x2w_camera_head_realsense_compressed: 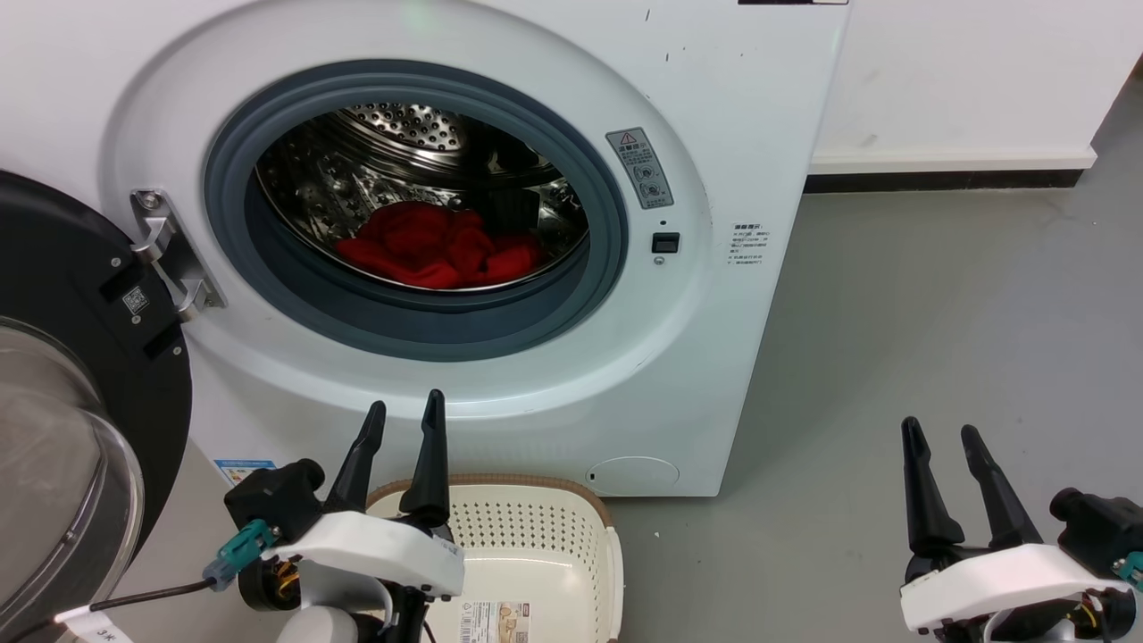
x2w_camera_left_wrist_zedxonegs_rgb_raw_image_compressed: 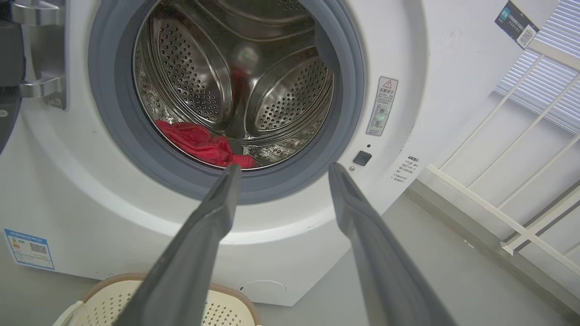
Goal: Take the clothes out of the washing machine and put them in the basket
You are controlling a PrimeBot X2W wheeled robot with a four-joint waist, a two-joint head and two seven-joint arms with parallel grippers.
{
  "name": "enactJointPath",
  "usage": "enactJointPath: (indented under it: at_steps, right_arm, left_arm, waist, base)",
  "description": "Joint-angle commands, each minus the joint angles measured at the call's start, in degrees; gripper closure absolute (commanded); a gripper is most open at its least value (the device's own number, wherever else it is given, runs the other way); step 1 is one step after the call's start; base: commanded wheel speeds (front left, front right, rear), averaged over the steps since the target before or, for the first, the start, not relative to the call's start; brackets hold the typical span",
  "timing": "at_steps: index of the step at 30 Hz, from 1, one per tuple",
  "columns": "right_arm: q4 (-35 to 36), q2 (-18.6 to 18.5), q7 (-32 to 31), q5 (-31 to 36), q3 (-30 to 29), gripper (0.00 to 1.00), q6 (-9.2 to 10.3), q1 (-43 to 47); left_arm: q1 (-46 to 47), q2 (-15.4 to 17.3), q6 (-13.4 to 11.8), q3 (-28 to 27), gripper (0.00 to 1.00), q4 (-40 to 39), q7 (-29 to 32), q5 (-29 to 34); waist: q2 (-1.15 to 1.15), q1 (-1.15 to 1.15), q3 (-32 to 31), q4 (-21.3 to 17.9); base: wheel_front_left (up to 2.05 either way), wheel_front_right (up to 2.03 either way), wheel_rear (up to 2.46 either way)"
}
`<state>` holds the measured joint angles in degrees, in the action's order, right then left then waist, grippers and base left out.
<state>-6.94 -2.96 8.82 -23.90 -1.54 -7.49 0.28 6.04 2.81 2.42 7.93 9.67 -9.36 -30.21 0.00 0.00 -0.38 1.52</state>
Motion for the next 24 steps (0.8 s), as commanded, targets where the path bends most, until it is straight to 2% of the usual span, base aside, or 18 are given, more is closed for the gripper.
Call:
enactJointPath:
  at_steps: [1, 24]
  right_arm:
    - [0.83, 0.08, 0.57, 1.89, -0.12, 0.00, -0.01, 0.34]
    - [1.89, 0.12, 1.33, 15.33, -0.39, 0.00, 0.00, 1.40]
  left_arm:
    - [0.93, 0.10, -0.41, 0.34, 0.00, -0.22, -0.58, 1.66]
    - [1.38, 0.10, -1.08, 2.24, 0.00, 0.04, -3.68, 13.15]
  waist:
    - [0.00, 0.00, -0.02, 0.02]
    - [0.00, 0.00, 0.08, 0.59]
  base:
    - [0.00, 0.00, 0.00]
    - [0.00, 0.00, 0.00]
